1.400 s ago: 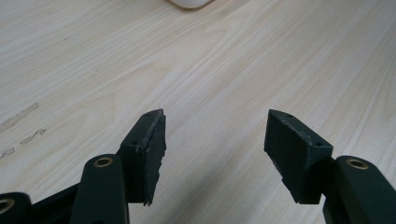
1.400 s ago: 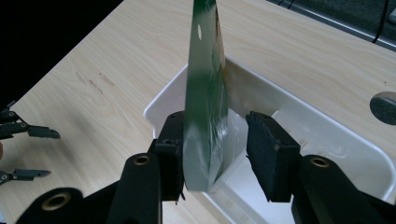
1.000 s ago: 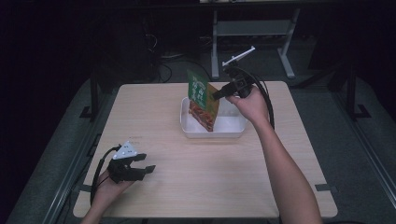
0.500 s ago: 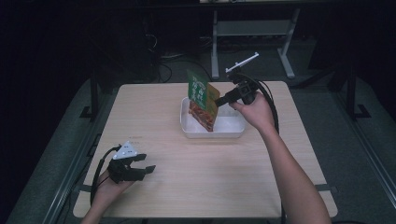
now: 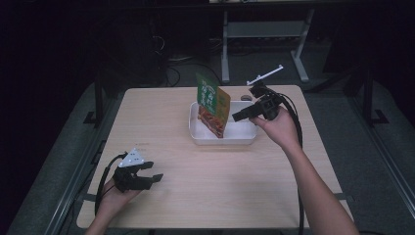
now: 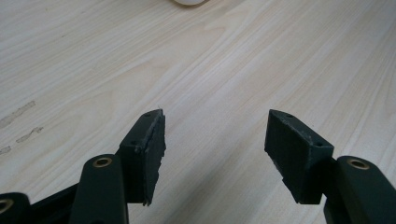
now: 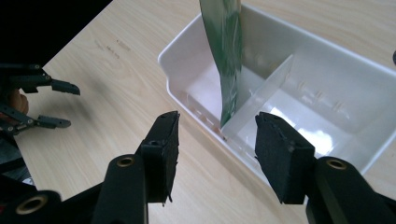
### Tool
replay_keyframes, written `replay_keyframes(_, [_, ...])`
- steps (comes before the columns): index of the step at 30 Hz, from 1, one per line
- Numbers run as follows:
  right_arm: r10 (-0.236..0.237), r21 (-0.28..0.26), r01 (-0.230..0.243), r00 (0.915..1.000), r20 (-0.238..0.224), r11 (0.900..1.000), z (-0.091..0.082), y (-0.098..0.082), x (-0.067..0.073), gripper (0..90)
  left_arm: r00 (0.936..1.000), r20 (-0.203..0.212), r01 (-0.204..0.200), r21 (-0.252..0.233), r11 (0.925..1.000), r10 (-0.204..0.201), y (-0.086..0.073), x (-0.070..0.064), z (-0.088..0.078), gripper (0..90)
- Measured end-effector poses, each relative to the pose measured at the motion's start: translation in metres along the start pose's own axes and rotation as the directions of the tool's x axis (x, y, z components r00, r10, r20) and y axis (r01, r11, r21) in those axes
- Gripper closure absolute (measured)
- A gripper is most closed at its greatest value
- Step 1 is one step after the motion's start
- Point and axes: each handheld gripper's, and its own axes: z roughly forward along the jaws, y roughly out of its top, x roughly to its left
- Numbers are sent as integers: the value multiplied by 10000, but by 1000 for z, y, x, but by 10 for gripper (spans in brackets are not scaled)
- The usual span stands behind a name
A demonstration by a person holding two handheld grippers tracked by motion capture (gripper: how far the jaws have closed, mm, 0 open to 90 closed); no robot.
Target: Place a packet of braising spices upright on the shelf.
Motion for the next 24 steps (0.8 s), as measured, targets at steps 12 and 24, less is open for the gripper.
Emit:
replay_keyframes(12, [113,31,-112,9996,-254,9999,-4,-36,-6,470,10000,-22,37,-50,10000,-37,0,0,1,379])
replay_keyframes(24, [-50,122,56,9989,-461,9999,-2,-76,-1,465,10000,-49,29,-64,10000,-29,0,0,1,379])
